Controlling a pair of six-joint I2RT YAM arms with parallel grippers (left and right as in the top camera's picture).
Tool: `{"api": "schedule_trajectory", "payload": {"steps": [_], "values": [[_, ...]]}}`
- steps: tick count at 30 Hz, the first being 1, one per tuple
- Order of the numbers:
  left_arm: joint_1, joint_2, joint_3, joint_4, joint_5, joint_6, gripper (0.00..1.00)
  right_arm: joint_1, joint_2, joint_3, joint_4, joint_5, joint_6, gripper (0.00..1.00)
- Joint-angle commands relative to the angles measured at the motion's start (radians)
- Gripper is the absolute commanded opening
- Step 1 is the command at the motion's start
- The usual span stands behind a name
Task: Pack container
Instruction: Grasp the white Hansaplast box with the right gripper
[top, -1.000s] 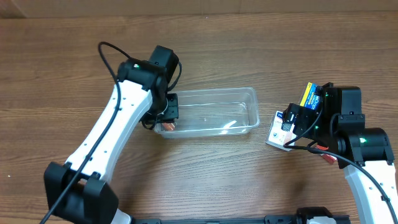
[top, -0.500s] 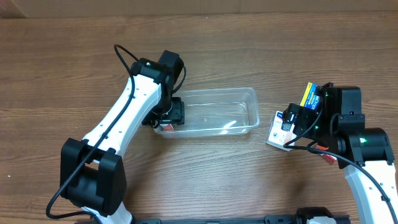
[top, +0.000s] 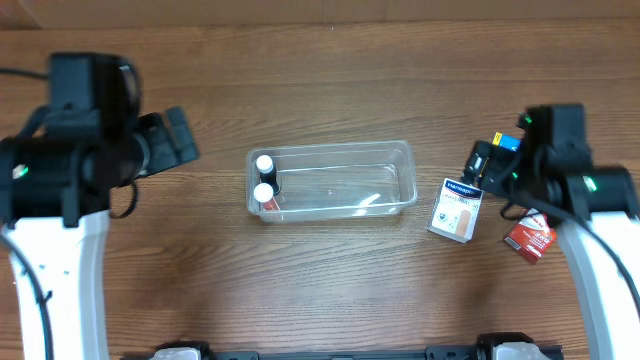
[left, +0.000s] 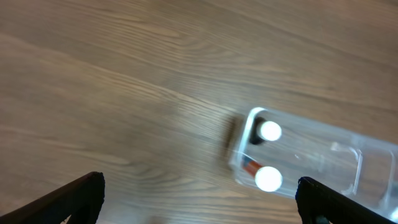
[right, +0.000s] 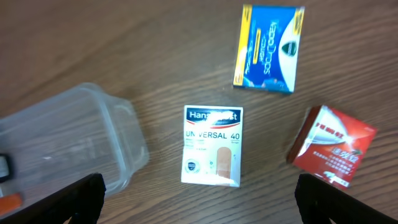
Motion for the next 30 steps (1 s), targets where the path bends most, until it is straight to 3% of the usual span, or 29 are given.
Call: {"api": "schedule_trajectory", "payload": {"steps": [1, 7, 12, 18, 27, 30], "values": [[0.036, -0.005, 0.008, -0.009, 0.035, 0.052, 1.00, 0.006, 0.232, 0.003, -0.013, -0.019, 0.030, 1.00], [0.036, 0.009, 0.005, -0.009, 0.034, 0.056, 1.00, 0.006, 0.477, -0.024, 0.015, -0.032, 0.030, 1.00], [0.036, 0.010, 0.005, -0.008, 0.034, 0.055, 1.00, 0.006, 0.489, -0.167, 0.153, -0.077, 0.025, 1.00], [0.036, 0.010, 0.005, -0.008, 0.034, 0.056, 1.00, 0.007, 0.490, -0.212, 0.210, -0.077, 0.022, 1.00], [0.036, 0.010, 0.005, -0.009, 0.034, 0.056, 1.00, 0.007, 0.490, -0.212, 0.208, -0.077, 0.023, 0.72], [0.036, 0.010, 0.005, -0.009, 0.034, 0.056, 1.00, 0.007, 0.488, -0.203, 0.195, -0.077, 0.023, 0.71]]}}
